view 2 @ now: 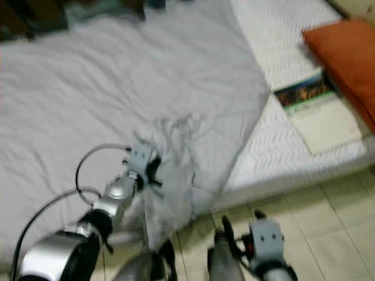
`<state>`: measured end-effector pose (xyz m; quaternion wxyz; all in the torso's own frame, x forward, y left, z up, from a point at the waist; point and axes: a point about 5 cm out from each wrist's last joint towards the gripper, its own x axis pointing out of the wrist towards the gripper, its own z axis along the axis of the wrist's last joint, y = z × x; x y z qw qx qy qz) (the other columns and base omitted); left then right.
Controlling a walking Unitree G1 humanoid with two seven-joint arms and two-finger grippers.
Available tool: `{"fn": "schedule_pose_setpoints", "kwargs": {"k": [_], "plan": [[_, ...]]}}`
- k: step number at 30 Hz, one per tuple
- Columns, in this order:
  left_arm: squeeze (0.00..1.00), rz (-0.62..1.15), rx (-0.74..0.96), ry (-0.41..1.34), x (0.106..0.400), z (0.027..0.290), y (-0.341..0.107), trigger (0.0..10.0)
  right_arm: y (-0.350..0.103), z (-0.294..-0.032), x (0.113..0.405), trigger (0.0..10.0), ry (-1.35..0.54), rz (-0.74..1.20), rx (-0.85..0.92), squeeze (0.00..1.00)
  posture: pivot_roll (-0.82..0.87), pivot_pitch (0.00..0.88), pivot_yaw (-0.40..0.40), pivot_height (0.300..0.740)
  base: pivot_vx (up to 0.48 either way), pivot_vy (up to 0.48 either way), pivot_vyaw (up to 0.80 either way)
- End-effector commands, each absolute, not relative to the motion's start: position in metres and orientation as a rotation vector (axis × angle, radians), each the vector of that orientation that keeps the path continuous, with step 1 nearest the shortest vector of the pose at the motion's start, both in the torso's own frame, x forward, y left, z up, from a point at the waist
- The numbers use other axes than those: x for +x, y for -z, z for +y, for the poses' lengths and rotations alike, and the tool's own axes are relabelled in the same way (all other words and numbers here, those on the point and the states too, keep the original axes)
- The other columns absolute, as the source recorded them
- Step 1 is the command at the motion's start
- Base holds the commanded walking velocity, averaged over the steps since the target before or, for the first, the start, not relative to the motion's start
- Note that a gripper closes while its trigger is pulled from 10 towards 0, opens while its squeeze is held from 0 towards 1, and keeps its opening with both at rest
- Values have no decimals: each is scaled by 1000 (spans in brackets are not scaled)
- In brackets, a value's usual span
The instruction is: Clean up the room
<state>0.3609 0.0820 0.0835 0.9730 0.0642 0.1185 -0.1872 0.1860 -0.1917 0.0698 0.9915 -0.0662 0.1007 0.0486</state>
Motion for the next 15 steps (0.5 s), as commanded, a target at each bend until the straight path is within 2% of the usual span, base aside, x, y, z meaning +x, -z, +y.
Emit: {"fn": "schedule_pose_setpoints", "kwargs": {"k": [1,4,8,15], "plan": [[0,267,125,372,356,89,-73,10000,-61,-196,183,10000,-81,244,-128,0,-339,120,151,740,0,-480,0],[0,272,123,400,352,84,-70,10000,-61,-198,190,10000,-81,232,-131,0,-343,102,152,740,0,-480,0],[0,266,161,517,340,60,-62,10000,-58,-201,202,10000,-90,223,-148,0,-340,79,157,740,0,-480,0],[0,269,179,592,330,43,-55,10000,-59,-203,213,10000,-101,220,-159,0,-338,76,153,740,0,-480,0]]}}
